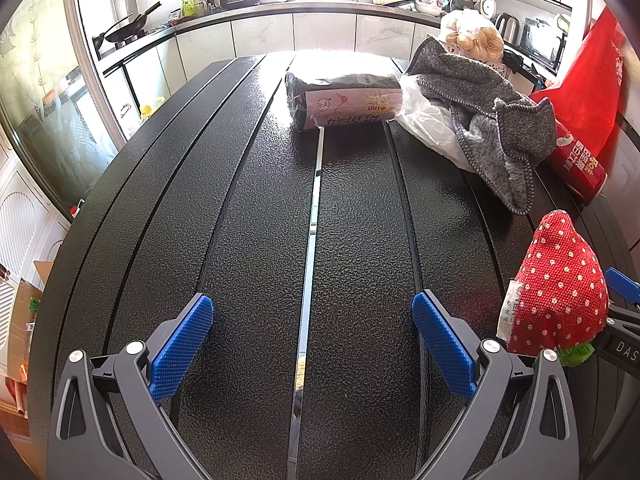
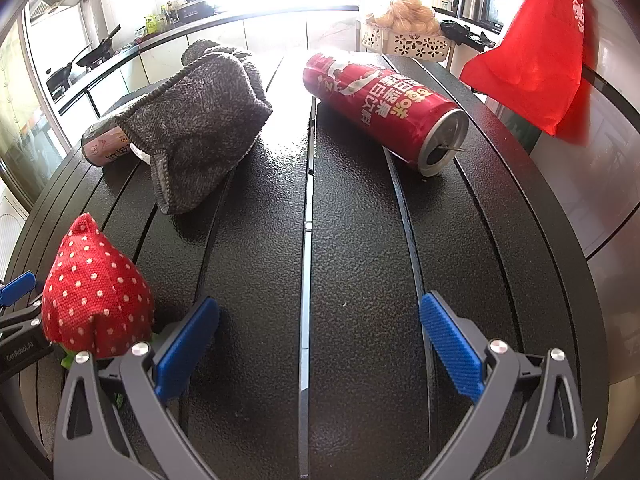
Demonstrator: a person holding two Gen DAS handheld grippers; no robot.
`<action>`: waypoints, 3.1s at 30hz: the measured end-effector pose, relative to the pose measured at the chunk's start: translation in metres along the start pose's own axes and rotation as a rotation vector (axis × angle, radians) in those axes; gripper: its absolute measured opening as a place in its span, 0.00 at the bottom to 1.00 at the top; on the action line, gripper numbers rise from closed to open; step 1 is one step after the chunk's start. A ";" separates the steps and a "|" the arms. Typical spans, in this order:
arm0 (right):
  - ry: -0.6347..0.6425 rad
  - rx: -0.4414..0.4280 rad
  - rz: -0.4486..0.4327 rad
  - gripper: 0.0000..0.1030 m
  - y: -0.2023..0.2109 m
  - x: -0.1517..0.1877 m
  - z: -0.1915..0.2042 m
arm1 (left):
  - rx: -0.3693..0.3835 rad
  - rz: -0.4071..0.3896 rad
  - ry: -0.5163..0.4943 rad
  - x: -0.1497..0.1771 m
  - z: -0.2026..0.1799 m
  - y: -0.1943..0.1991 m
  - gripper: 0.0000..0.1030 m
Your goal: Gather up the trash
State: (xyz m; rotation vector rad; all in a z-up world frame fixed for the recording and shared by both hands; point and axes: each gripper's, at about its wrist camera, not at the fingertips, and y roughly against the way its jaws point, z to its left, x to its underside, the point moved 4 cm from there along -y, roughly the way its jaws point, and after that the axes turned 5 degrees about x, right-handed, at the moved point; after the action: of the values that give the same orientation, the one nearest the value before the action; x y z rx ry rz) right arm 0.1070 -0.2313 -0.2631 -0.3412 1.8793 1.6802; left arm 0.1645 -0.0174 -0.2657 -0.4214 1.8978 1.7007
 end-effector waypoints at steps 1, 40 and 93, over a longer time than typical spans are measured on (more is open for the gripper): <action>0.000 0.000 0.000 0.97 0.000 0.000 0.000 | 0.000 0.000 0.000 0.000 0.000 0.000 0.93; 0.000 -0.001 0.000 0.97 0.000 0.000 0.000 | -0.001 0.000 0.000 0.000 0.000 0.000 0.93; 0.020 -0.007 -0.002 0.98 0.004 -0.003 -0.006 | 0.000 -0.001 0.001 0.000 -0.001 -0.001 0.93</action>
State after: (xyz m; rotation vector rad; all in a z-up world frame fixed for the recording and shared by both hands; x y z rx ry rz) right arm 0.1059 -0.2375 -0.2581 -0.3641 1.8877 1.6884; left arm 0.1647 -0.0181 -0.2665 -0.4226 1.8980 1.7005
